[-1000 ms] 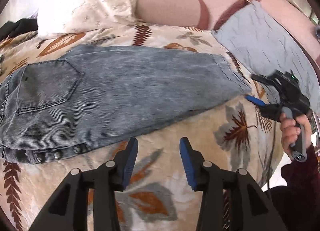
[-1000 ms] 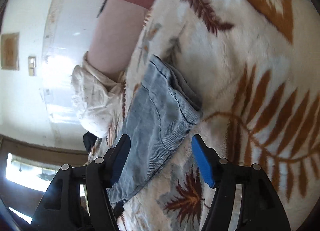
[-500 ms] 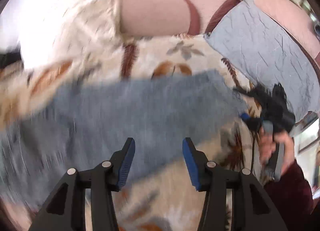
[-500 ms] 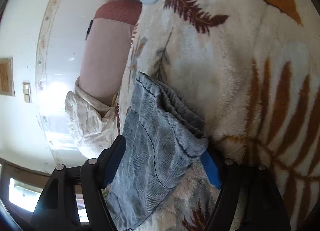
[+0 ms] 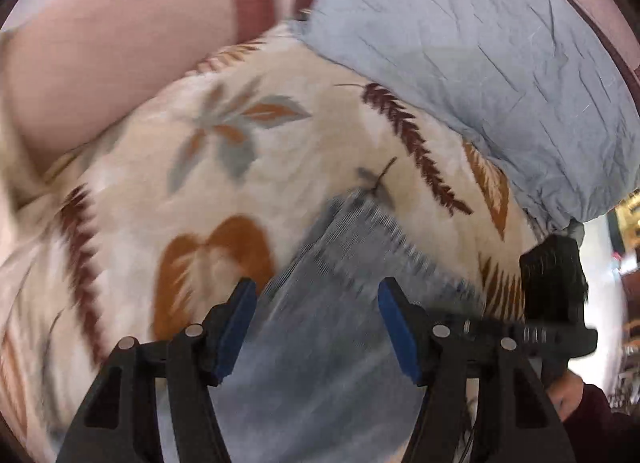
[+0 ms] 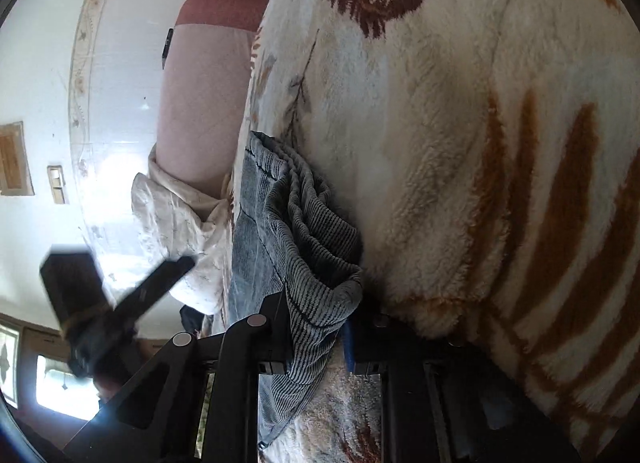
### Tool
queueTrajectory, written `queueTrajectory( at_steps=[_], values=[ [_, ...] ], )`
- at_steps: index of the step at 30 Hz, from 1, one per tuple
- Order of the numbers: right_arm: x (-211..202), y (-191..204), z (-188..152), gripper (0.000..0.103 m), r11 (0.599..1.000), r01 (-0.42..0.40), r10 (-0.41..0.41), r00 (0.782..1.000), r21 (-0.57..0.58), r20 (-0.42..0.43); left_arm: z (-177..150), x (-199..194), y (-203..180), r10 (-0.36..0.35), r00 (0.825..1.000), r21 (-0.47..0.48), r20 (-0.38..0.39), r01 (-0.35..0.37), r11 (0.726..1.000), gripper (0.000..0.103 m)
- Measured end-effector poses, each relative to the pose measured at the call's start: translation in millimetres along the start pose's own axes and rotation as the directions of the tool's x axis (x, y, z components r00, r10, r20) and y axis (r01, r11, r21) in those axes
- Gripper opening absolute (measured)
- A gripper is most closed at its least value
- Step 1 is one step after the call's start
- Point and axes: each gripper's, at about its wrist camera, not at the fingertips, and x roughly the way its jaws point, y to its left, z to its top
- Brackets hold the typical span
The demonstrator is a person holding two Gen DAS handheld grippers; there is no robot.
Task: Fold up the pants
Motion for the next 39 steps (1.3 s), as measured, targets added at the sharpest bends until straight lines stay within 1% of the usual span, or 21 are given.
queueTrajectory(
  at_steps=[3,6,7,12,14,17,18,19,20,22,24,25,26,28,31,34,39],
  values=[
    [-1.0,0.1,0.8,0.015,1.0,0.0,0.0,1.0,-0.008,-0.01,18.3,21.2,-5.5,-0.061,0.998,0.021,-0.026,0.062,0.998,0.064],
    [0.0,0.0,2.4,0.015,1.0,-0.01,0.01,1.0,-0.005,-0.018,28.3,39.8,-6.3,-0.115,0.991,0.019,-0.062,0.117,0.993,0.053],
    [-0.8,-1.0,2.0,0.015,1.0,-0.012,0.012,1.0,-0.005,-0.019,29.9,44.9,-6.4,-0.131,0.989,0.016,-0.074,0.132,0.991,0.053],
    [-1.6,-2.3,2.4,0.015,1.0,-0.019,0.019,0.999,-0.017,-0.027,34.4,65.4,-10.4,-0.167,0.98,0.02,-0.112,0.17,0.985,0.053],
    [-1.1,-2.4,2.7,0.015,1.0,-0.02,0.019,0.999,-0.018,-0.026,34.8,74.7,-11.2,-0.16,0.98,0.016,-0.122,0.163,0.987,0.053],
    [-0.6,-0.9,3.2,0.015,0.999,-0.011,0.011,1.0,-0.03,-0.02,32.9,76.7,-9.1,-0.18,0.98,0.003,-0.088,0.181,0.983,0.053],
    [-0.8,-0.2,2.7,0.015,0.999,-0.01,0.01,1.0,-0.034,-0.019,31.4,76.5,-8.4,-0.177,0.981,0.003,-0.077,0.177,0.984,0.049],
    [-0.6,0.7,2.5,0.015,0.999,-0.007,0.006,1.0,-0.039,-0.019,29.8,74.9,-6.3,-0.171,0.983,-0.001,-0.062,0.172,0.985,0.043],
    [-0.7,1.8,1.9,0.015,0.999,-0.004,0.003,1.0,-0.044,-0.017,28.2,72.8,-2.7,-0.172,0.984,-0.009,-0.05,0.172,0.985,0.041],
    [-1.1,5.2,0.1,0.015,0.998,0.01,-0.01,1.0,-0.061,-0.008,26.0,70.5,-0.5,-0.18,0.983,-0.017,-0.025,0.18,0.984,0.032],
    [-1.4,8.4,-2.3,0.015,0.997,0.023,-0.023,1.0,-0.073,0.003,23.0,69.2,-4.6,-0.164,0.987,0.01,-0.002,0.164,0.986,0.026],
    [-1.8,9.7,-3.4,0.016,0.997,0.026,-0.026,1.0,-0.076,0.008,21.4,67.9,-6.7,-0.148,0.989,0.021,0.013,0.148,0.989,0.021],
    [-2.2,11.3,-4.7,0.016,0.997,0.028,-0.027,1.0,-0.079,0.012,20.1,67.2,-7.6,-0.134,0.991,0.028,0.024,0.134,0.991,0.021],
    [-3.1,16.3,-7.0,0.016,0.994,0.049,-0.046,0.999,-0.099,0.025,18.6,62.1,-6.4,-0.131,0.99,0.023,0.048,0.13,0.991,0.014],
    [-4.5,24.7,-11.5,0.016,0.99,0.074,-0.069,0.996,-0.121,0.048,16.0,49.3,-3.7,-0.143,0.985,0.019,0.092,0.142,0.99,0.013],
    [-8.8,32.3,-15.0,0.016,0.99,0.066,-0.057,0.996,-0.129,0.069,14.7,29.9,1.7,-0.163,0.977,0.004,0.135,0.164,0.986,0.013],
    [-17.5,58.4,-27.2,0.016,0.974,0.075,-0.052,0.992,-0.213,0.111,7.8,-11.4,16.0,-0.189,0.958,-0.015,0.214,0.196,0.98,0.013]
  ],
)
